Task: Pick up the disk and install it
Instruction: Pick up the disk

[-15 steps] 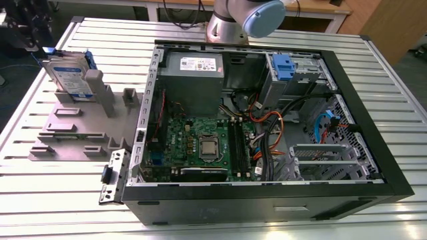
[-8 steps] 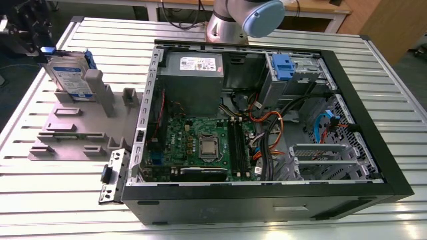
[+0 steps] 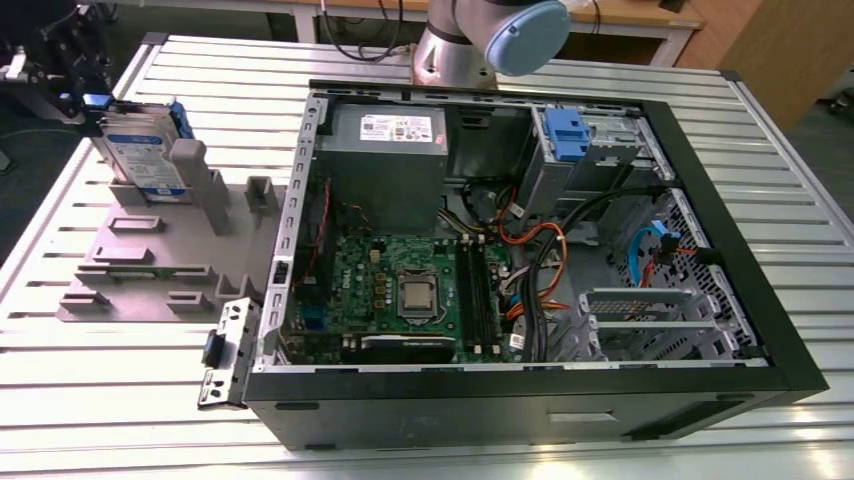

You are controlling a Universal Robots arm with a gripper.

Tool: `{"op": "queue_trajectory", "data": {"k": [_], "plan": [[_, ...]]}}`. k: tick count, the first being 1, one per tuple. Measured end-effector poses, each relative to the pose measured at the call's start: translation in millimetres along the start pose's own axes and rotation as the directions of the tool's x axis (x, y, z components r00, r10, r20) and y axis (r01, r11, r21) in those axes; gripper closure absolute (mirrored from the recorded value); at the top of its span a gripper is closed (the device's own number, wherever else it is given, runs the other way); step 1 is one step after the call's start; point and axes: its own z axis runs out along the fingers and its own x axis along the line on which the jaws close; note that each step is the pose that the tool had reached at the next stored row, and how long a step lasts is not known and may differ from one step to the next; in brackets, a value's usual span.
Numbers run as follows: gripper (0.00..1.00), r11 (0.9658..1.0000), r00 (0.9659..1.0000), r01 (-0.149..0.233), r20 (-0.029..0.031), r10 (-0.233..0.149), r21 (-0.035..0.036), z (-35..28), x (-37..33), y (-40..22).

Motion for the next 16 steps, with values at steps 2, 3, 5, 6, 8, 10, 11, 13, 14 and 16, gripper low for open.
{"op": "queue_trajectory", "data": {"k": [2, 3, 5, 6, 8, 10, 11, 13, 14, 16], "plan": [[0.47, 1.0000, 1.0000, 0.000, 0.0000, 0.000, 0.0033, 2.1, 0.0, 0.0], [0.48, 1.0000, 1.0000, 0.000, -0.0001, 0.000, 0.0044, 2.4, 0.0, 0.0], [0.55, 1.0000, 1.0000, 0.000, -0.0003, 0.000, 0.0046, 2.4, 0.0, 0.0], [0.55, 1.0000, 1.0000, 0.000, -0.0004, 0.000, 0.0048, 2.4, 0.0, 0.0], [0.55, 1.0000, 1.0000, 0.000, -0.0003, 0.000, 0.0049, 2.6, 0.0, 0.0], [0.55, 1.0000, 1.0000, -0.007, -0.0003, 0.007, 0.0051, 3.3, 0.0, 0.0], [0.55, 0.9999, 0.9999, -0.013, -0.0004, 0.013, 0.0049, 3.7, 0.1, 0.0], [0.55, 0.9997, 0.9997, -0.025, -0.0006, 0.025, 0.0046, 4.2, 0.4, 0.0], [0.55, 0.9995, 0.9995, -0.031, -0.0006, 0.031, 0.0046, 4.4, 0.7, 0.0], [0.55, 0.9990, 0.9990, -0.044, -0.0005, 0.044, 0.0047, 4.8, 1.2, -0.2]]}}
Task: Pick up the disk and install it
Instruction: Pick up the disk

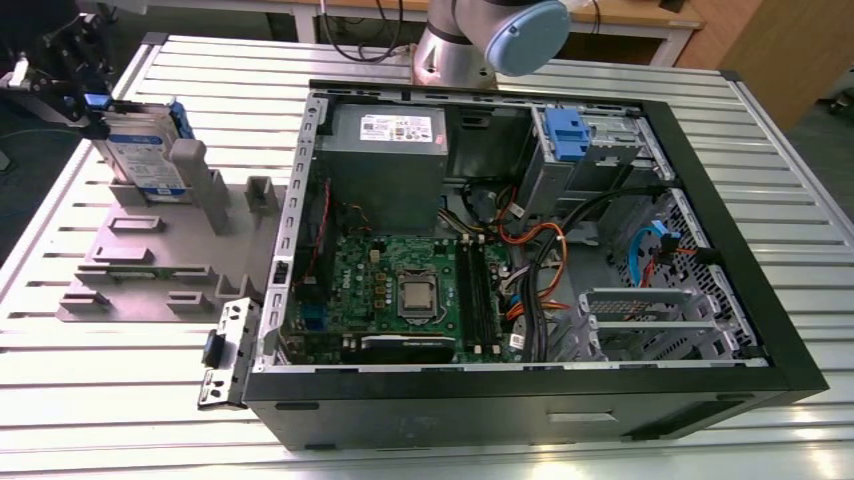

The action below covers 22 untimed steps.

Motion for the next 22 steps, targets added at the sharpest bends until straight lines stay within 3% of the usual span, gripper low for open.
{"op": "queue_trajectory", "data": {"k": [8, 22], "plan": [[0.55, 0.9993, 0.9993, -0.036, 0.0000, 0.036, -0.0005, 0.2, 0.4, -1.6], [0.55, 0.9986, 0.9986, -0.052, -0.0017, 0.052, -0.0004, 0.9, 2.1, -1.7]]}}
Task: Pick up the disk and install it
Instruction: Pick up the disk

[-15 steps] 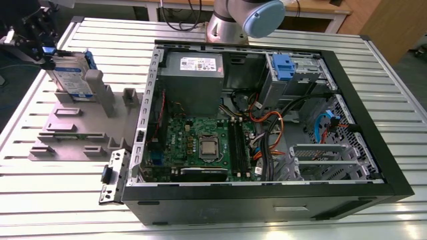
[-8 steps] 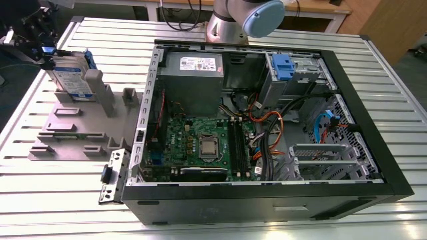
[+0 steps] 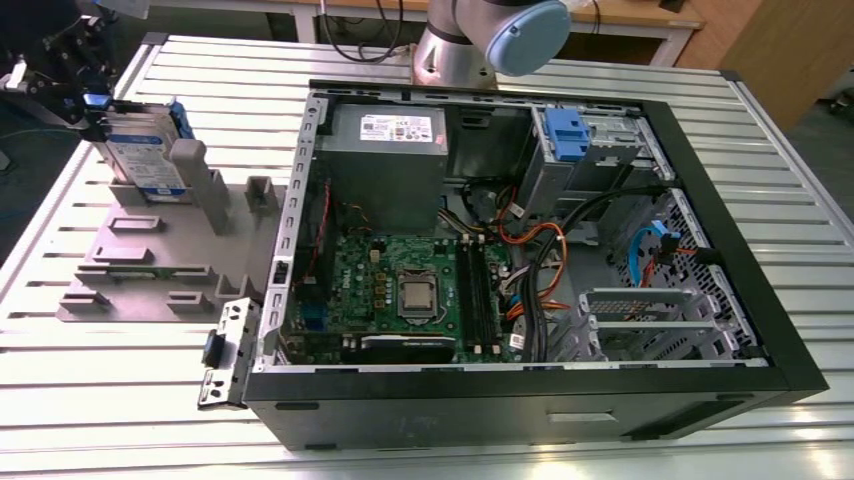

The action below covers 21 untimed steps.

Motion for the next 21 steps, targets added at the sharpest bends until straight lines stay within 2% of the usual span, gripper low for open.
{"op": "queue_trajectory", "data": {"k": [14, 16, 17, 21], "plan": [[0.55, 1.0000, 1.0000, -0.004, 0.0000, 0.004, 0.0000, 0.1, -0.1, -0.9], [0.56, 1.0000, 1.0000, -0.004, 0.0000, 0.004, 0.0000, 0.1, -0.1, -1.0], [0.62, 1.0000, 1.0000, -0.004, 0.0001, 0.004, 0.0000, 0.1, -0.1, -1.0], [0.62, 1.0000, 1.0000, -0.004, 0.0000, 0.004, 0.0000, 0.1, -0.1, -1.0]]}}
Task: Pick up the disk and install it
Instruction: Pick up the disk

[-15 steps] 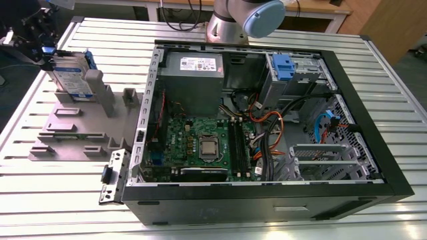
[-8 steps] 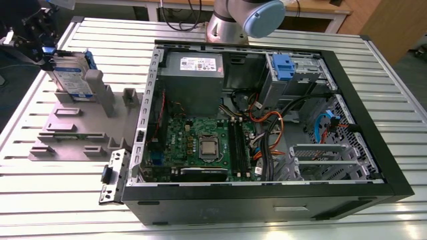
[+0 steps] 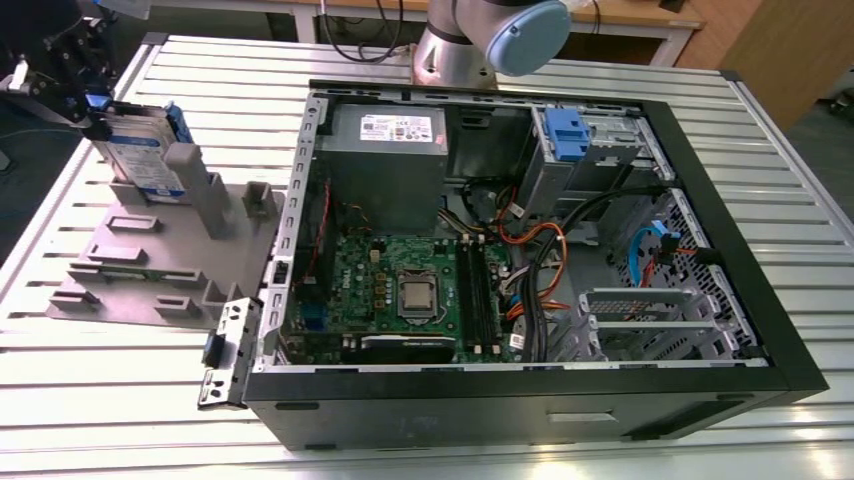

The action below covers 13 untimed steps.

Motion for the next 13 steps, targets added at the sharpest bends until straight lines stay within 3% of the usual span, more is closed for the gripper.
{"op": "queue_trajectory", "data": {"k": [10, 13], "plan": [[0.63, 1.0000, 1.0000, 0.003, 0.0000, -0.003, 0.0000, 0.0, 0.0, -0.1], [0.63, 0.9991, 0.9991, 0.043, -0.0002, -0.043, 0.0003, 0.0, 0.0, -0.1]]}}
